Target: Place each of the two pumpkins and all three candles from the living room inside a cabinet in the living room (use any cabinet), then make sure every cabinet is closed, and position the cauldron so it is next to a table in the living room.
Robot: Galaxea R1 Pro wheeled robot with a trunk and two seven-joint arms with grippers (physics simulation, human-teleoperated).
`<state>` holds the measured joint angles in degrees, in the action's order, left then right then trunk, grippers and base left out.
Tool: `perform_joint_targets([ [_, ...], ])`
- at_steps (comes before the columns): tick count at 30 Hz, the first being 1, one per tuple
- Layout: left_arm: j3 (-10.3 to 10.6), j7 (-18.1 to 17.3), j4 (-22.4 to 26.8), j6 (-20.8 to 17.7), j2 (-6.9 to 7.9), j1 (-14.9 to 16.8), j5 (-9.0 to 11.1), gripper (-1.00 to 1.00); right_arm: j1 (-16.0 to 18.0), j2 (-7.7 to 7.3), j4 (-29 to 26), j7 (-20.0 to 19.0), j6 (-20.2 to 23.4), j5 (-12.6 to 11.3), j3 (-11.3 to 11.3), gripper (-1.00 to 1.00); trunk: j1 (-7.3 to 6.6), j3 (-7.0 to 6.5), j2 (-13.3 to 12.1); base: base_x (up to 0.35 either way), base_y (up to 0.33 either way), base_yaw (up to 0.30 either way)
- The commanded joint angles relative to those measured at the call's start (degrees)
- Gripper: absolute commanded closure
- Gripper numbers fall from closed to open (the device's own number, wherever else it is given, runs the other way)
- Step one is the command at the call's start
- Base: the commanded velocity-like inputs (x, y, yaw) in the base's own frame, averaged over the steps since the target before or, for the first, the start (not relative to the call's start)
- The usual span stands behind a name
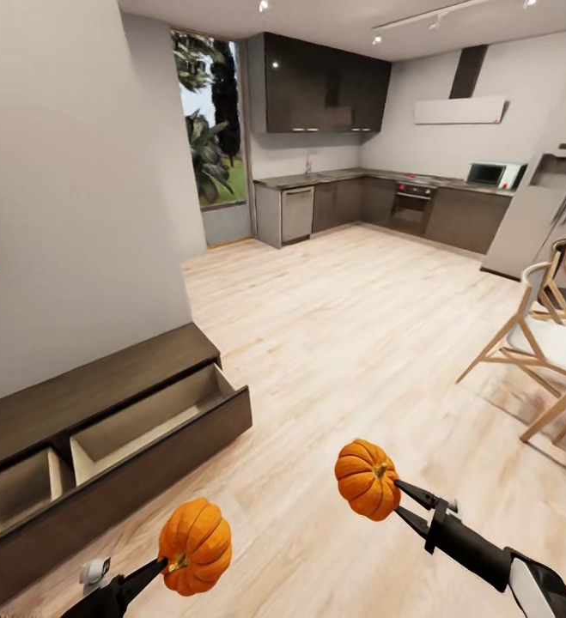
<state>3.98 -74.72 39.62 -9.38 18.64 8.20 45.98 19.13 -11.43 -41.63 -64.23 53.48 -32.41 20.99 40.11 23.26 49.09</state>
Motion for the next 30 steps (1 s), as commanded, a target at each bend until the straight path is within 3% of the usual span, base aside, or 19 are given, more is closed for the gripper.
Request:
perform_joint_targets([
  [1,0.3,-0.1,0.0,-0.6,0.08,0.1,0.6,1.0,0.0,0.0,0.0,-0.2,0.6,-0.5,0.1,1.0,0.03,0.06,0.0,0.263,-0.17,0.289],
  [12,0.3,-0.1,0.0,-0.6,0.08,0.1,0.6,1.0,0.0,0.09,0.0,-0.1,0.6,-0.5,-0.1,1.0,0.03,0.06,0.0,0.221,-0.156,0.289],
  [30,0.3,-0.6,0.0,-0.9,0.12,0.1,0.6,1.0,0.0,0.0,0.0,-0.1,0.7,-0.4,-0.1,1.0,0.03,0.06,0.0,0.014,-0.011,0.289],
])
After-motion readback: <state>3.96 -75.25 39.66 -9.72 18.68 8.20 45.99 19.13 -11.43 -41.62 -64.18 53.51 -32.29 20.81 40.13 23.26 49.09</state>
